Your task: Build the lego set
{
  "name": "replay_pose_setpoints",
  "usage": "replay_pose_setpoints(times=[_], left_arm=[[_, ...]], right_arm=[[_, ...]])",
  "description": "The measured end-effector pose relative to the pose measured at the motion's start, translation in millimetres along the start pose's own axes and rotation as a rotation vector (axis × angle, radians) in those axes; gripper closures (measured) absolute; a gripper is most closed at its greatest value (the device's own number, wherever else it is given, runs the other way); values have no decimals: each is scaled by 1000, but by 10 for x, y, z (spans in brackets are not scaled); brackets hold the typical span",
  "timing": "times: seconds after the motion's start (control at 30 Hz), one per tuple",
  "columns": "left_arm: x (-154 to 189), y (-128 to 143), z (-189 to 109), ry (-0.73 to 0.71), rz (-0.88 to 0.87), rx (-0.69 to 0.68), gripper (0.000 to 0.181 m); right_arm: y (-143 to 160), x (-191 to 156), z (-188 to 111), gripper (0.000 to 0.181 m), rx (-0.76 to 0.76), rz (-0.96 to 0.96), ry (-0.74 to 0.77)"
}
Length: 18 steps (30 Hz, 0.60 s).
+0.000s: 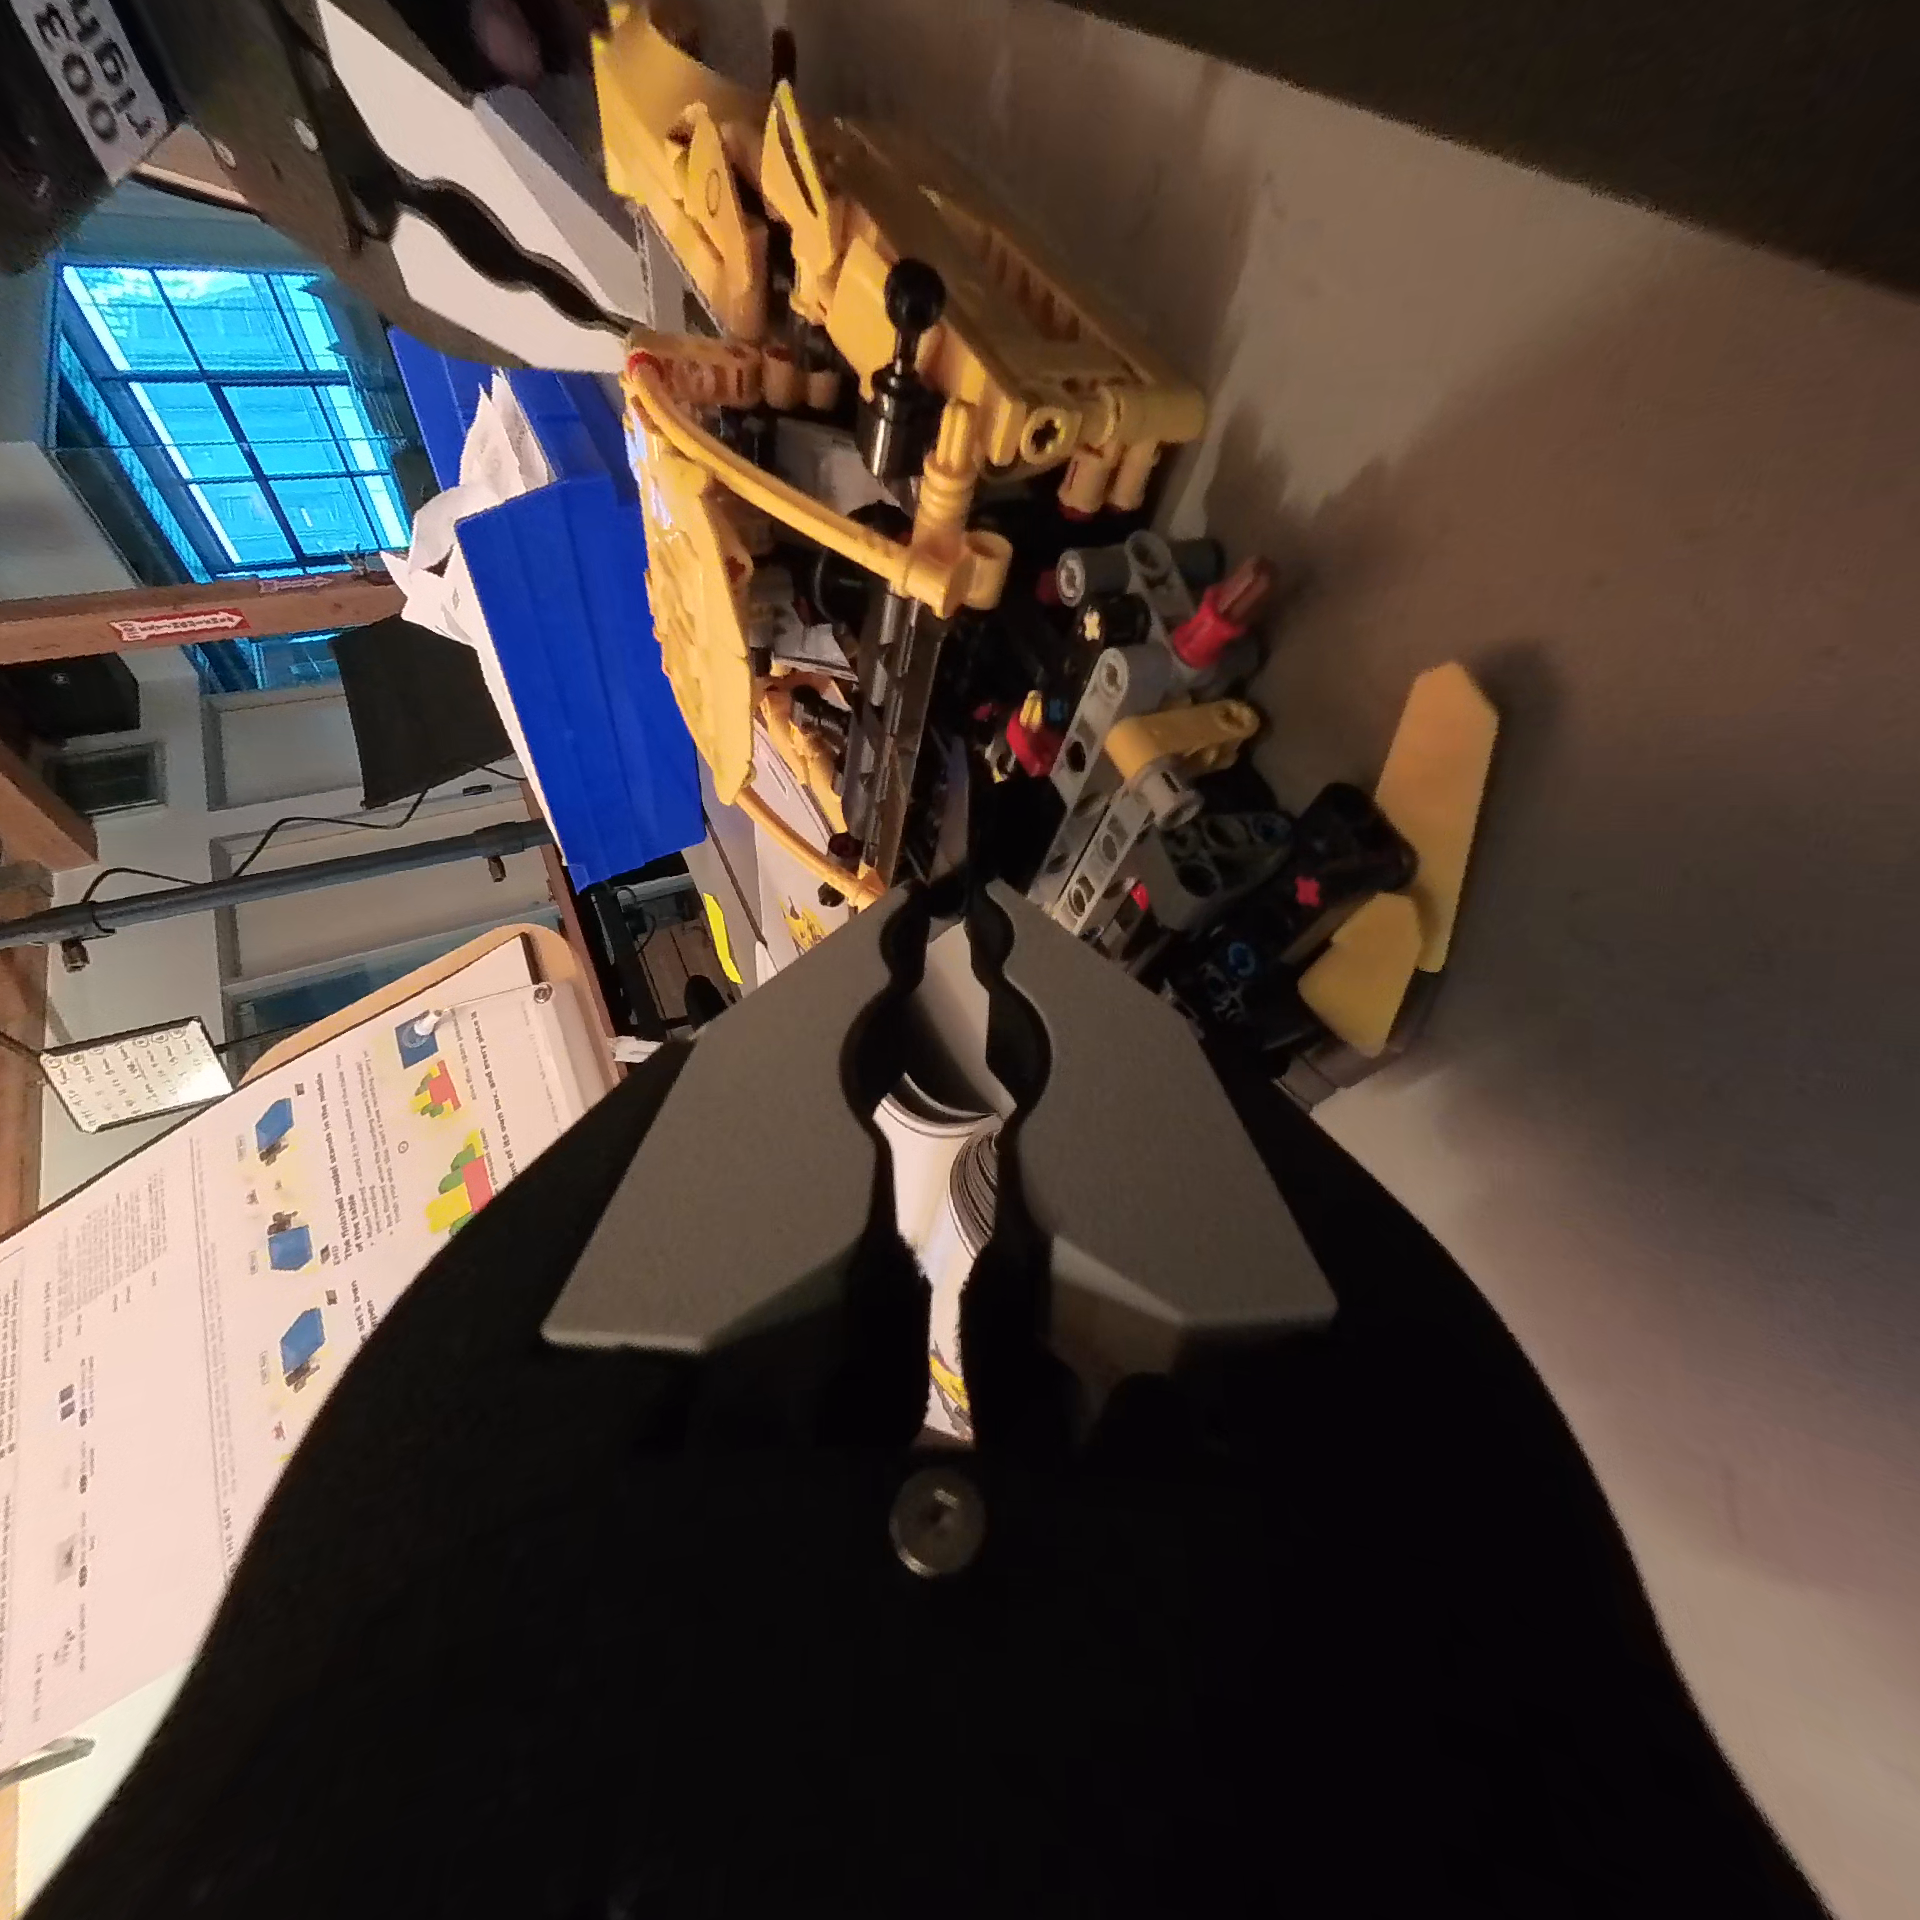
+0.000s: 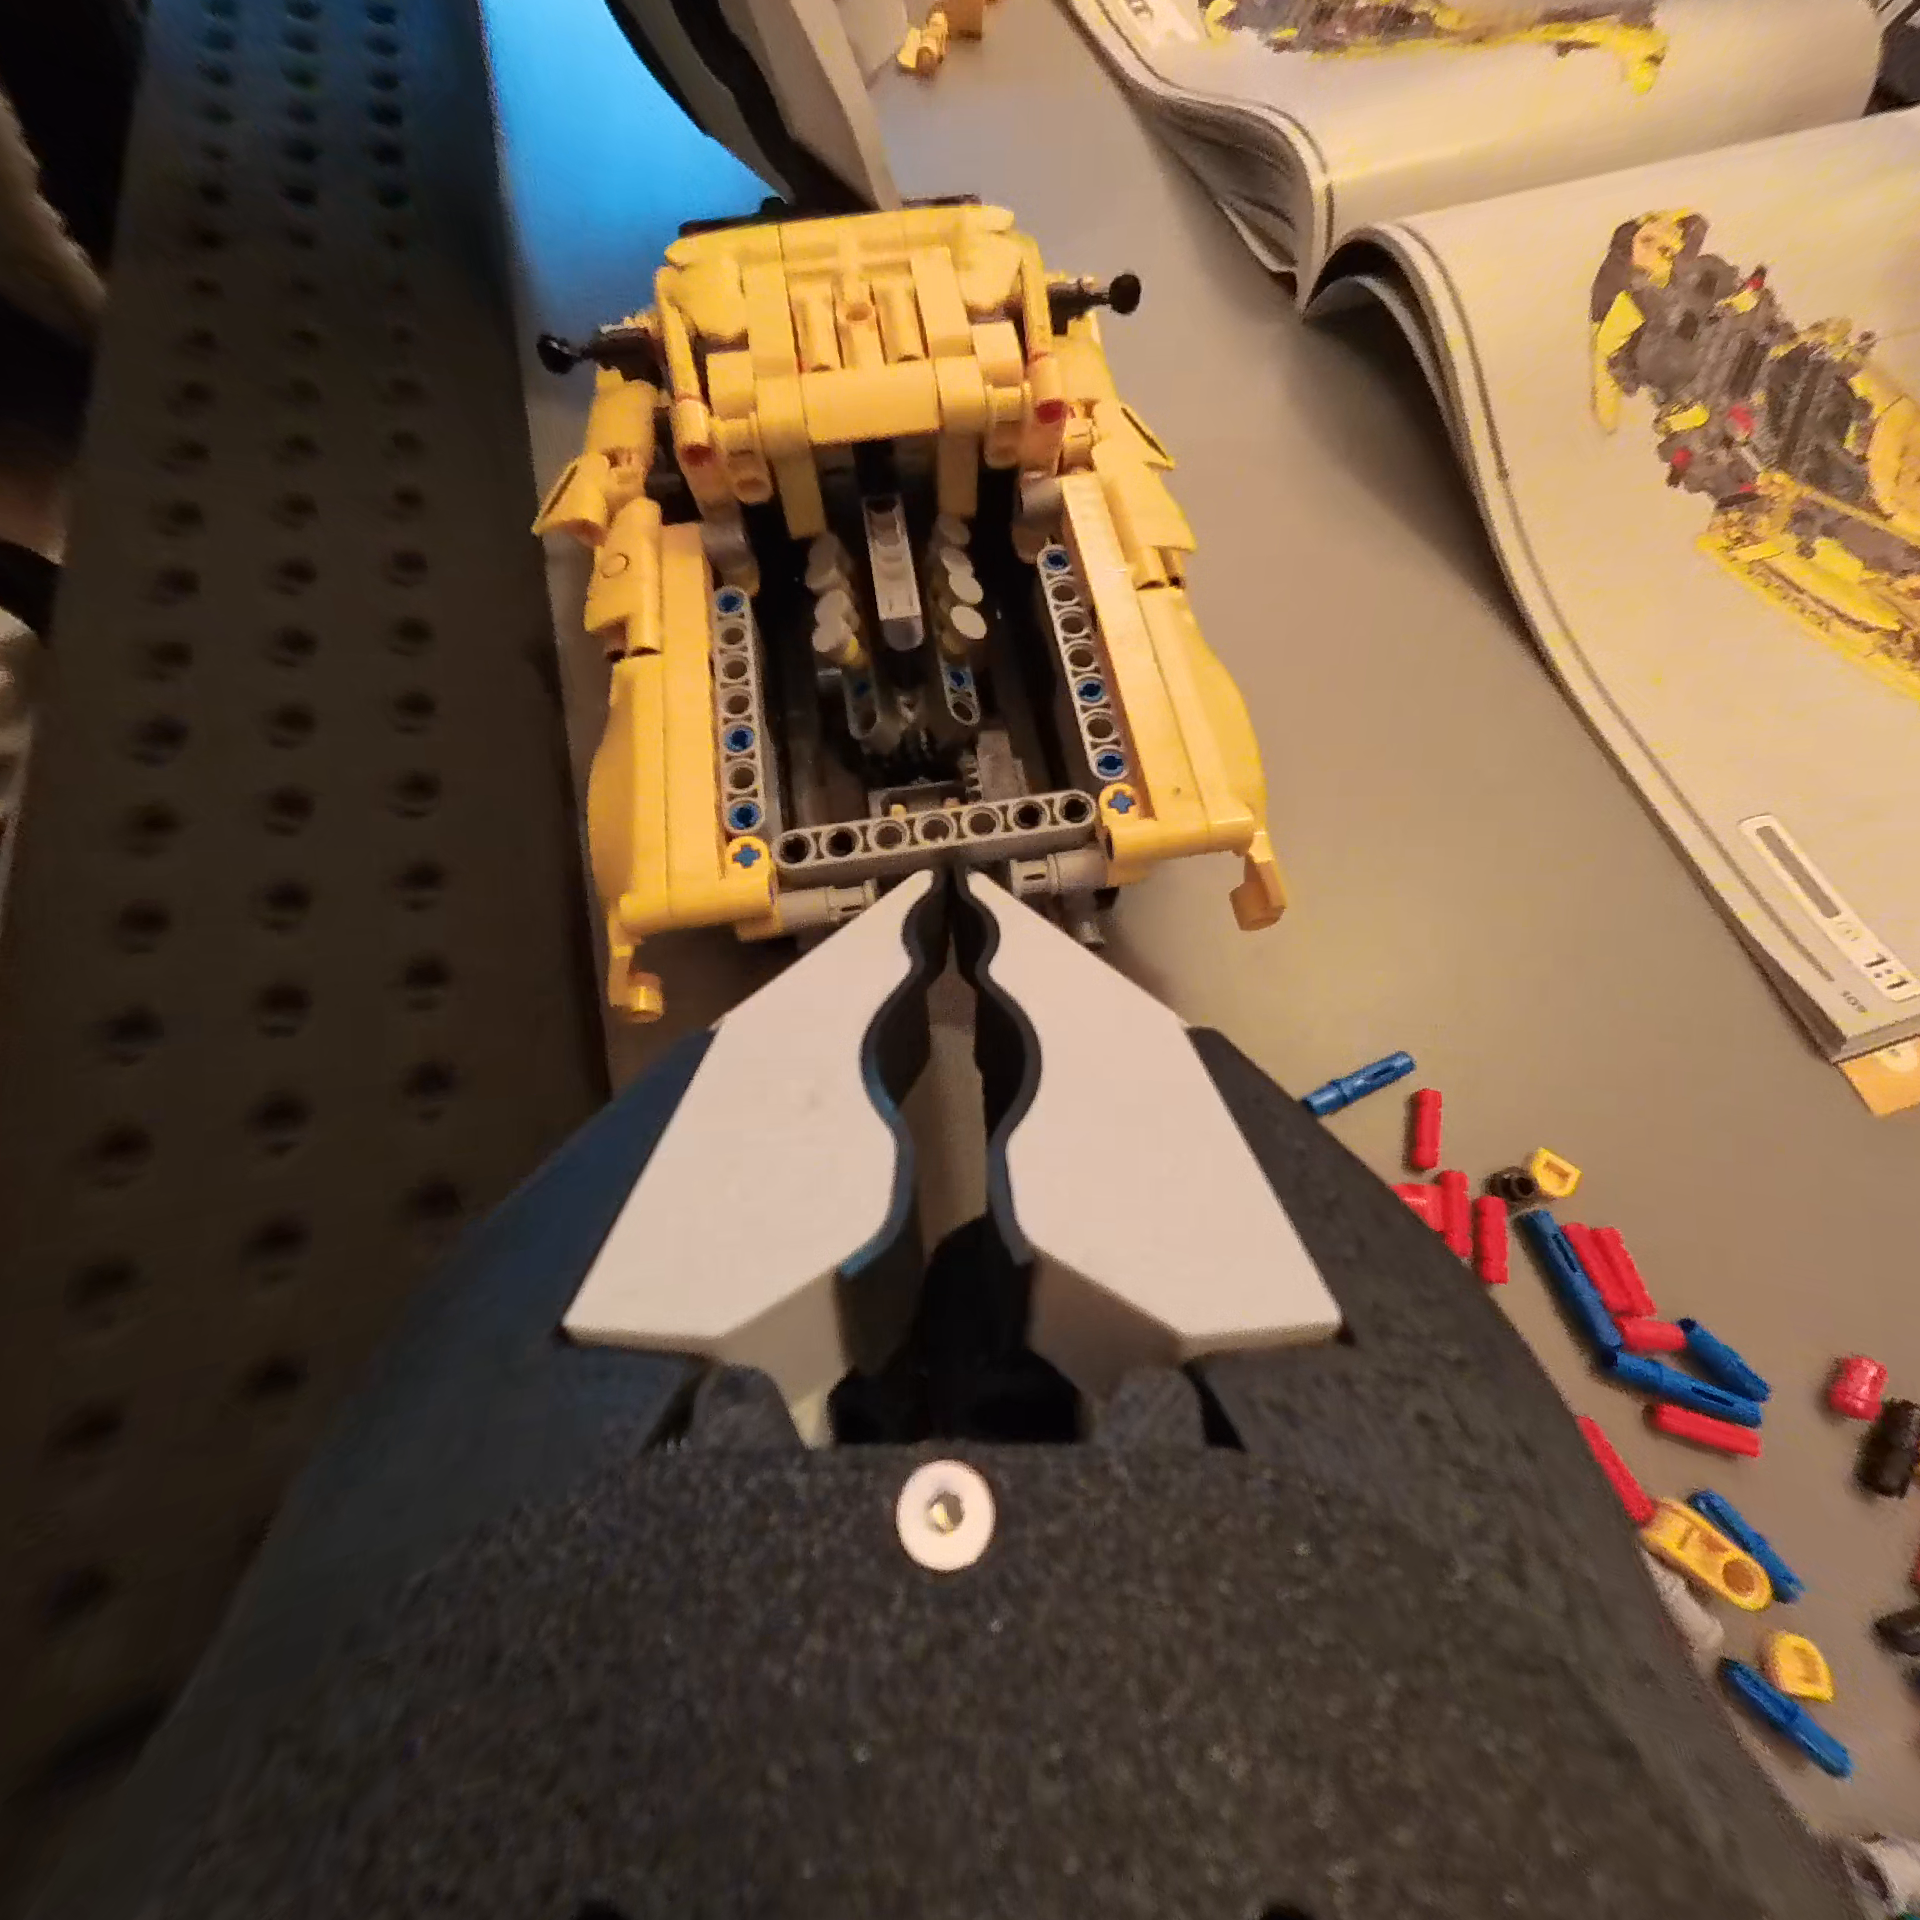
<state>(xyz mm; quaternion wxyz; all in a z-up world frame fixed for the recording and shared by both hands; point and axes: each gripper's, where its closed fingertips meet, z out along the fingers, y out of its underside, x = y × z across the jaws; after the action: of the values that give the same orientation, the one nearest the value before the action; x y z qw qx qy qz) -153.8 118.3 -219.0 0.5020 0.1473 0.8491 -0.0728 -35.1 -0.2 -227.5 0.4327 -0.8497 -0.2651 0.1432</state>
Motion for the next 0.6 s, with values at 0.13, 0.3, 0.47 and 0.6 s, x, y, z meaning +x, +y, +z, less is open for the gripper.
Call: replay_pose_setpoints(times=[0.13,0.3,0.47,0.6], left_arm=[[7,-11,3,-4,-18,1,175],[-10,-31,15,-1,-23,8,175],[6,-20,13,-20,-5,16,176],[-8,-19,10,-20,-27,25,176]], right_arm=[[2,-20,5,181,26,48,-31],[23,-35,42,181,15,79,-52],[31,-35,49,181,3,85,-62],[33,-37,47,181,-1,83,-64]])
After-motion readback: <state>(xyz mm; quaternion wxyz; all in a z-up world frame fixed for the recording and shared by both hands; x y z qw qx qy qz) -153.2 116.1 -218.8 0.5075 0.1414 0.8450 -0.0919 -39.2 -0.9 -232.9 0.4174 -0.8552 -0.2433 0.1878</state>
